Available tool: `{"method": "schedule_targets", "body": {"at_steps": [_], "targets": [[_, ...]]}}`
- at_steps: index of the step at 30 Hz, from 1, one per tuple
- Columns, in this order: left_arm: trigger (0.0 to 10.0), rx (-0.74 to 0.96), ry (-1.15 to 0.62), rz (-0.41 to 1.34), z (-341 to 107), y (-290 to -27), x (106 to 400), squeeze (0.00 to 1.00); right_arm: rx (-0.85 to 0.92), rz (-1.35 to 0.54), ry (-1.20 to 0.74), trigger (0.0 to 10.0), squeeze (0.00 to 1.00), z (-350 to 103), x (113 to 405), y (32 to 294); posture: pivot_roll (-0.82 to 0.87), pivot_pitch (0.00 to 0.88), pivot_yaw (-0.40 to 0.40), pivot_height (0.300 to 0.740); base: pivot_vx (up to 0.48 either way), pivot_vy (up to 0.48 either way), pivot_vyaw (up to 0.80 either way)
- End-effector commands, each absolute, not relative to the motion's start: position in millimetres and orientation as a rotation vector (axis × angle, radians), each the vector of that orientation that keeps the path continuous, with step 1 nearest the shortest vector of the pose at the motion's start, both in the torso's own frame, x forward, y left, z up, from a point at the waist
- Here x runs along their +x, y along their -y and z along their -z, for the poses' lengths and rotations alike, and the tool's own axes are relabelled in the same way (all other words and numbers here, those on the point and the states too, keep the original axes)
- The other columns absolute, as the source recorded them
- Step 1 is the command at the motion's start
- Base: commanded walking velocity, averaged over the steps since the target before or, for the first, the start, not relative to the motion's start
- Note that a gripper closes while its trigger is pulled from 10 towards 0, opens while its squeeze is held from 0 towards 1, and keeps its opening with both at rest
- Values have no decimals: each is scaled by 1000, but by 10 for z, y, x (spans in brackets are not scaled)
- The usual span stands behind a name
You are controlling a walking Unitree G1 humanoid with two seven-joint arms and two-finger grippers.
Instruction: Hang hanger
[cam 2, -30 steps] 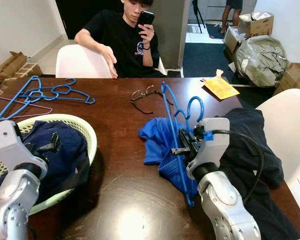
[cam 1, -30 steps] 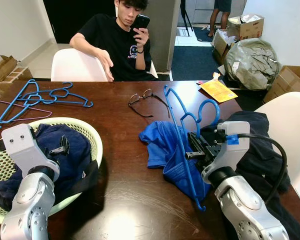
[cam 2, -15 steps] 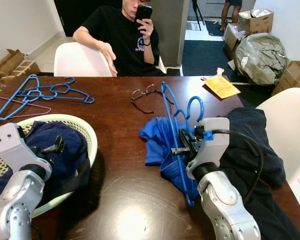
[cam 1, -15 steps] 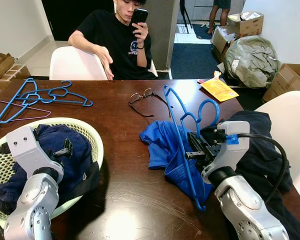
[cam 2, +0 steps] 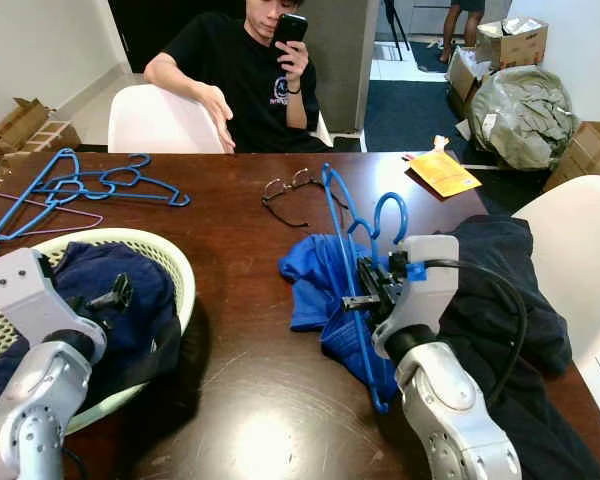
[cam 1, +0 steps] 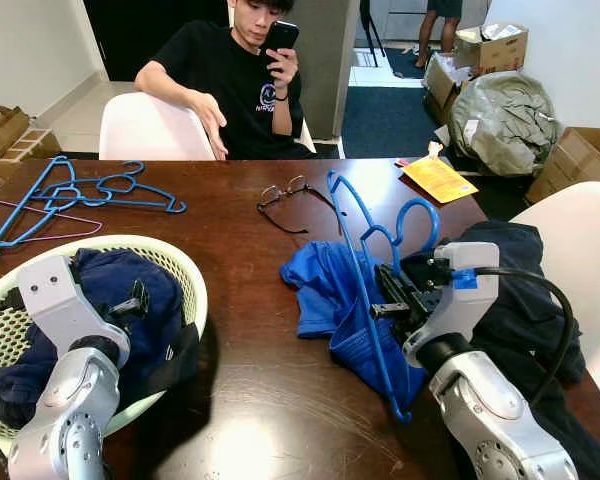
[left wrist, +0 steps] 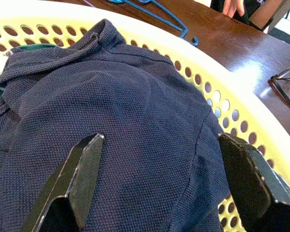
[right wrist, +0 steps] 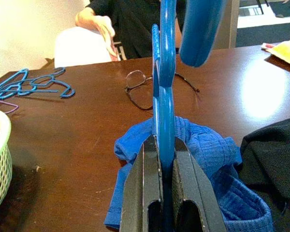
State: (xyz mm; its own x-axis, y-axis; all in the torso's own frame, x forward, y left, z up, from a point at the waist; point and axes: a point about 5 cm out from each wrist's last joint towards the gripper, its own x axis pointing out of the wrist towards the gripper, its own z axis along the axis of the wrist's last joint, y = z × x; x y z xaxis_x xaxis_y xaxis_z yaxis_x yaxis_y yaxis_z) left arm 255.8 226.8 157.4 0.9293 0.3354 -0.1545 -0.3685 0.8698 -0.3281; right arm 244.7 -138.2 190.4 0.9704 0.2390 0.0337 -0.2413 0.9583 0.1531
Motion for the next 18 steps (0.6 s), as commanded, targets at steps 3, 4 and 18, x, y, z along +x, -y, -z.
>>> {"method": "schedule_targets", "body": {"at_steps": [3, 4, 18], "targets": [[10000, -379, -110, -374, -1559, -2255, 2543, 0, 163, -259, 12, 10000, 0, -1911, 2428, 1363, 40, 91, 8, 740, 0, 0, 0], [10000, -379, -110, -374, -1559, -2255, 2543, 0, 163, -259, 12, 10000, 0, -1911, 2428, 1363, 40, 91, 8, 740, 0, 0, 0], [10000, -404, -140, -361, -1523, -2223, 2542, 0, 164, -260, 12, 10000, 0, -1913, 2429, 1358, 41, 94, 9, 740, 0, 0, 0]]}}
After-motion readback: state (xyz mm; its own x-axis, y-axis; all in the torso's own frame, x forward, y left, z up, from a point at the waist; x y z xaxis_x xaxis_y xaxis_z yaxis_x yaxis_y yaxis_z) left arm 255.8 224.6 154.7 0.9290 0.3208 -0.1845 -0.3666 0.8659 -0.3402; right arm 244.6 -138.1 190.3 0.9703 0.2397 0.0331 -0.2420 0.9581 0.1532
